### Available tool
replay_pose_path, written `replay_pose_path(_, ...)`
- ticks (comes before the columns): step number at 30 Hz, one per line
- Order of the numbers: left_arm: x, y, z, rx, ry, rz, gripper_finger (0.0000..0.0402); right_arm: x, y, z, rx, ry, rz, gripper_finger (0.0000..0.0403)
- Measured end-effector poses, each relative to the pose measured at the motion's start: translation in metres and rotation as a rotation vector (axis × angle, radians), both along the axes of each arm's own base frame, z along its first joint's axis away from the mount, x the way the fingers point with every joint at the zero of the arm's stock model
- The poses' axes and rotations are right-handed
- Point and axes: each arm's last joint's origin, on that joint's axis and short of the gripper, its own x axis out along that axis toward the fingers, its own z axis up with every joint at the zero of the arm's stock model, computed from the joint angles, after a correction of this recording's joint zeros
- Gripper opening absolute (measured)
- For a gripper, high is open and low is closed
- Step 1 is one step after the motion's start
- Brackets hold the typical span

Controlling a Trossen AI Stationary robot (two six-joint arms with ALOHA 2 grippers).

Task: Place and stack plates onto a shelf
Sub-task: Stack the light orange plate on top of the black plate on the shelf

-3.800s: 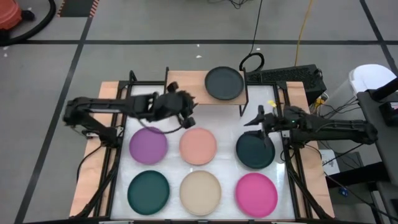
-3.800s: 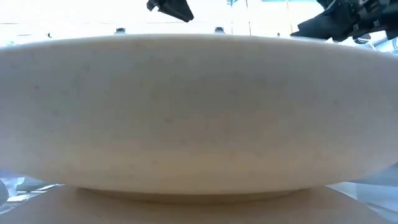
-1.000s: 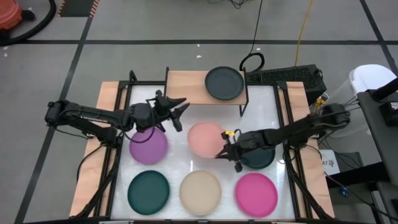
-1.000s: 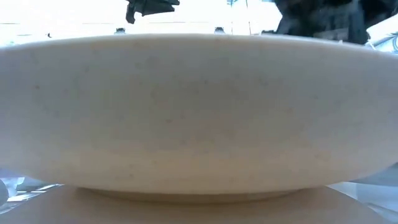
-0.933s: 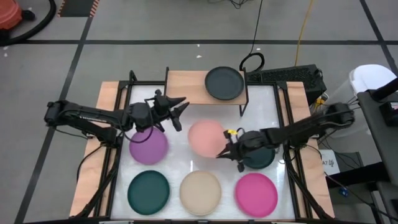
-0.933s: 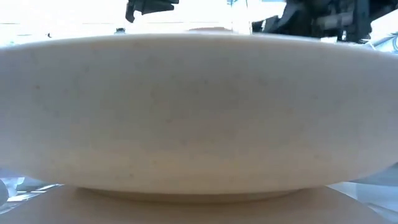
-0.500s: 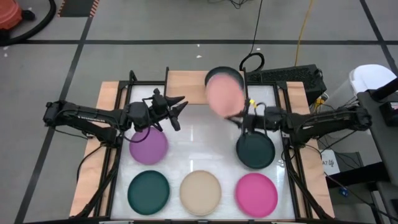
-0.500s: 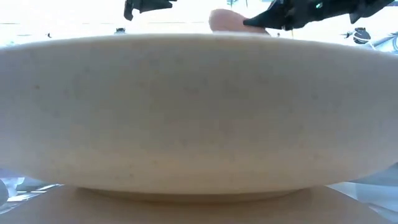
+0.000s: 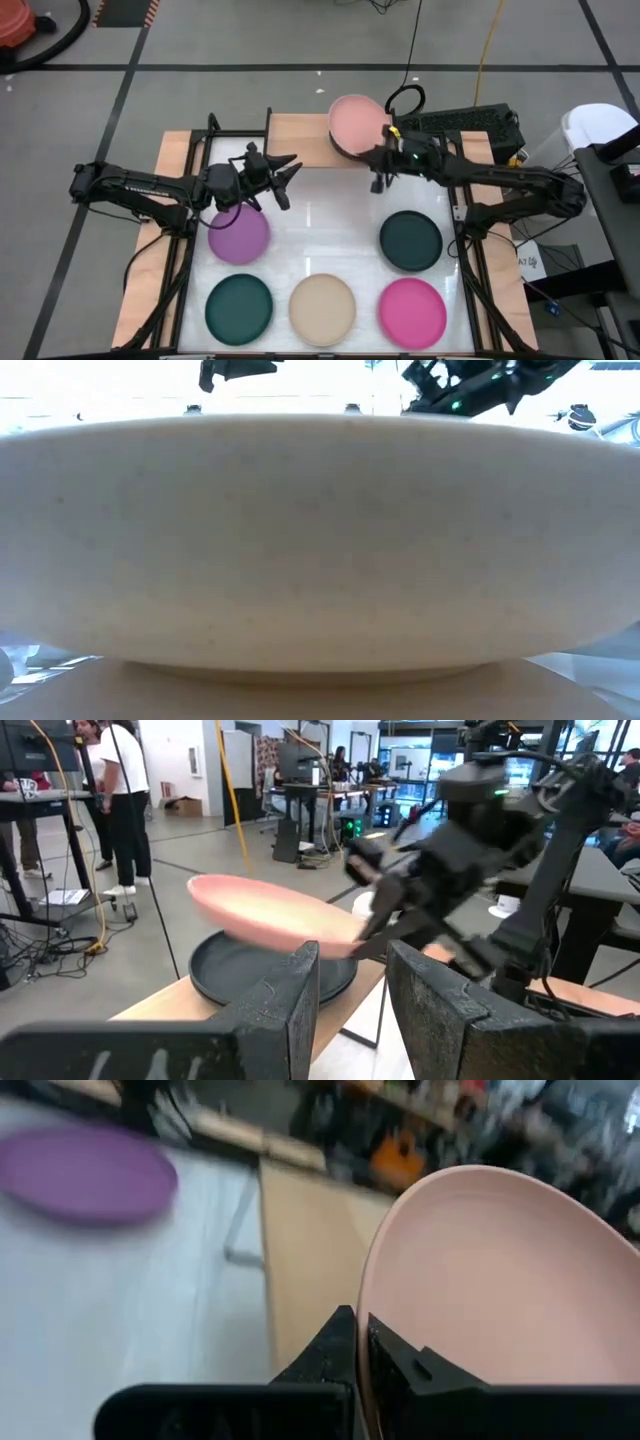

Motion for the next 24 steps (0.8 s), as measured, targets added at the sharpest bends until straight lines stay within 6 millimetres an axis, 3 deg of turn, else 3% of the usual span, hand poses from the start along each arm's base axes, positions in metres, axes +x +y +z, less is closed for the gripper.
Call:
replay_pose_path(6, 0.000, 0.000, -0.001, 0.001, 0.012, 0.000, 0.0124, 0.008, -0.016, -0.013, 0.050, 0.076, -0.053, 0.0001)
replay_pose_path(13, 0.000, 0.000, -0.003, 0.001, 0.028, 0.001, 0.0124, 0.008, -0.017, -0.016, 0.066, 0.092, -0.061, 0.0014)
replay_pose_path(24, 0.001, 0.000, -0.008, 0.020, 0.093, 0.001, 0.0124, 0.006, -0.016, -0.010, 0.073, 0.051, -0.066, 0.0101)
